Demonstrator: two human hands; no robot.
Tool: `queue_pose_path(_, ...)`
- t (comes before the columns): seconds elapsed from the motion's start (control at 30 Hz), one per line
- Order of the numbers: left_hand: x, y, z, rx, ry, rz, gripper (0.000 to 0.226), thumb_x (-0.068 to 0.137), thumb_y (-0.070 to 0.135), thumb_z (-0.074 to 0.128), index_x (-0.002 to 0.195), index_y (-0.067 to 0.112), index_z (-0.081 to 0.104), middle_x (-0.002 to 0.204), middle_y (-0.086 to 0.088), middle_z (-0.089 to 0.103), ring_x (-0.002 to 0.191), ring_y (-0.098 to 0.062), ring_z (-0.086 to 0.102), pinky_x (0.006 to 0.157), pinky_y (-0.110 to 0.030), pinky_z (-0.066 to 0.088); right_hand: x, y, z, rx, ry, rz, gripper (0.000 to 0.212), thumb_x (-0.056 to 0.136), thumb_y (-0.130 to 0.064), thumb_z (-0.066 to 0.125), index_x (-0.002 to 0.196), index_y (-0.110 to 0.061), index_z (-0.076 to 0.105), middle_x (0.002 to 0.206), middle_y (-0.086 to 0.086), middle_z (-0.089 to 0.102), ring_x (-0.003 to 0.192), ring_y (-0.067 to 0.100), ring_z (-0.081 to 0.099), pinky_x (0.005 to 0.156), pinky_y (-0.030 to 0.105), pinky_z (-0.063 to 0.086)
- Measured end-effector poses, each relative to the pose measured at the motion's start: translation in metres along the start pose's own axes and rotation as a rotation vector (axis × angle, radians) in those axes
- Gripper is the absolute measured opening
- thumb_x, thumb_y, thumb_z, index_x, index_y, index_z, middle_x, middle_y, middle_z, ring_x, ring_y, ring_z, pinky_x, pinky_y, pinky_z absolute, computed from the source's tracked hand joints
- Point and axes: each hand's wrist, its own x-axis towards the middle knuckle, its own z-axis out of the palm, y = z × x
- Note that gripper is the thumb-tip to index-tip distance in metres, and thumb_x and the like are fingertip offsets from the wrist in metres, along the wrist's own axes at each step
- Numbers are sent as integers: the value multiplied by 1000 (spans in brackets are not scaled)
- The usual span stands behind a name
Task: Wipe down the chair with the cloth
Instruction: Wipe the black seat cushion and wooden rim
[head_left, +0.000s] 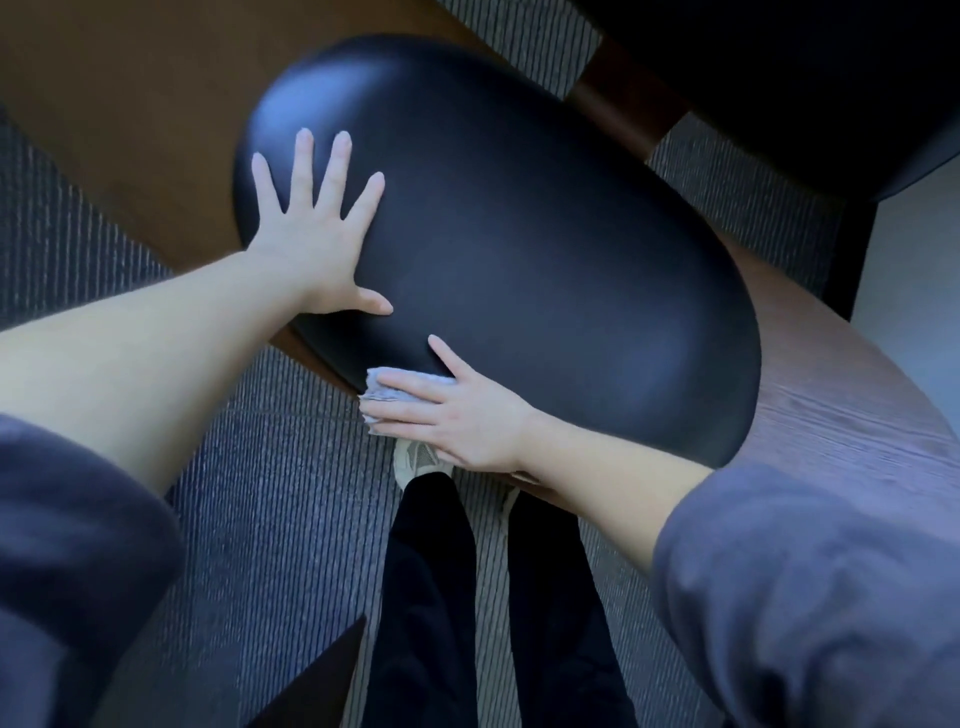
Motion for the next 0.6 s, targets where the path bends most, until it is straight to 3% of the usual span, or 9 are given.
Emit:
queue_pose_path(0.17,-6,8,3,-21,-9,-23,120,73,81,53,154,23,-15,156,-13,-33,143,-42,-27,112,-67,-2,-12,5,7,-6,13,-81,62,93,-27,14,151,-24,35,161,-6,24,152,23,9,114,68,-2)
queue_pose_path(0.33,-12,33,7,-40,-20,-25,122,72,81,53,154,20,-13,156,-15,-32,143,-43,-26,111,-69,-2,-78,10,23,98,87,-63,60,91,-26,32,151,-28,35,161,-8,24,151,22,13,115,67,3)
queue_pose_path(0.5,-2,53,6,-48,-31,-24,127,67,87,50,153,20,-17,155,-16,-33,143,-43,-27,109,-71,-2,-90,8,30,182,161,85,63,88,-23,42,150,-31,35,161,-9,25,151,20,15,114,67,8)
queue_pose_path(0.6,10,57,1,16,-65,-5,133,63,91,48,152,20,-21,154,-18,-35,142,-44,-27,109,-72,-1,-81,15,32,235,208,342,64,87,-24,41,151,-28,34,161,-6,26,150,19,17,112,70,13)
